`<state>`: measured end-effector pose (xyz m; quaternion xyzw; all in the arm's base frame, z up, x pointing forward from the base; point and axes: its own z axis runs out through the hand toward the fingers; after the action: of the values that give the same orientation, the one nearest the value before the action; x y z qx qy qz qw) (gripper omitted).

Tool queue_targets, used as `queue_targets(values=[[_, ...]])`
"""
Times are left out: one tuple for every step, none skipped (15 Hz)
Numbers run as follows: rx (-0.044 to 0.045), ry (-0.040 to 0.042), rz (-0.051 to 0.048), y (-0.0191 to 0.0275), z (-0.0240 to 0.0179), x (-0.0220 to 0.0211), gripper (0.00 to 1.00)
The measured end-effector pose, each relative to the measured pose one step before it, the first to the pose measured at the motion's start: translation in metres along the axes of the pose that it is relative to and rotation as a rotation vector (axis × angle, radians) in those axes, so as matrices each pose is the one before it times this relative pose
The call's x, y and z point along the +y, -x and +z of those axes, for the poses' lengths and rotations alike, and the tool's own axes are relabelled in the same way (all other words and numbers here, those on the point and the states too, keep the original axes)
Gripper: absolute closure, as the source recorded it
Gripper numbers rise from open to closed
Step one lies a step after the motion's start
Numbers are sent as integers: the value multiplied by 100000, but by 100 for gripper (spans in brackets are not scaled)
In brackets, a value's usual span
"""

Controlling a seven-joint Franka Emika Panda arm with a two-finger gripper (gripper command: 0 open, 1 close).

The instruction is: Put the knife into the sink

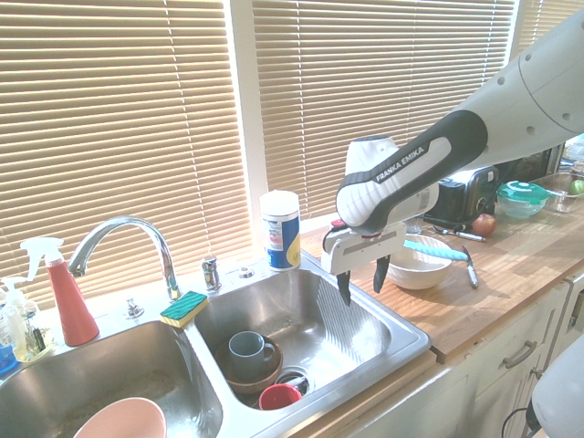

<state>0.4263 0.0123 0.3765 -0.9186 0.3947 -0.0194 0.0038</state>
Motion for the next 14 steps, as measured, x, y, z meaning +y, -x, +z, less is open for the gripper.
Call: queue_targets(values=[[-84, 77, 206, -9, 55, -5, 0], [445, -196, -105, -59, -181, -36, 0], [1124, -662, -1647, -222, -814, -68, 0], [1086, -432, -3195, -383, -1608, 60, 0], [719, 303, -4647, -508, -2178, 446, 0], [196, 621, -5335, -647, -2324, 1035, 0], [107, 623, -4981, -857, -2002, 1489, 0], [372, 561, -5356, -1103, -1403, 1784, 0], [922, 1375, -5916, -1180, -517, 2038, 0], [626, 2303, -5786, -860, 257, 2091, 0], [874, 1881, -5397, -691, 410, 1953, 0], [531, 415, -3443, -490, 466, 1850, 0], [165, -174, -1449, -389, 610, 1453, 0], [-77, -113, -145, -358, 761, 1260, 0]])
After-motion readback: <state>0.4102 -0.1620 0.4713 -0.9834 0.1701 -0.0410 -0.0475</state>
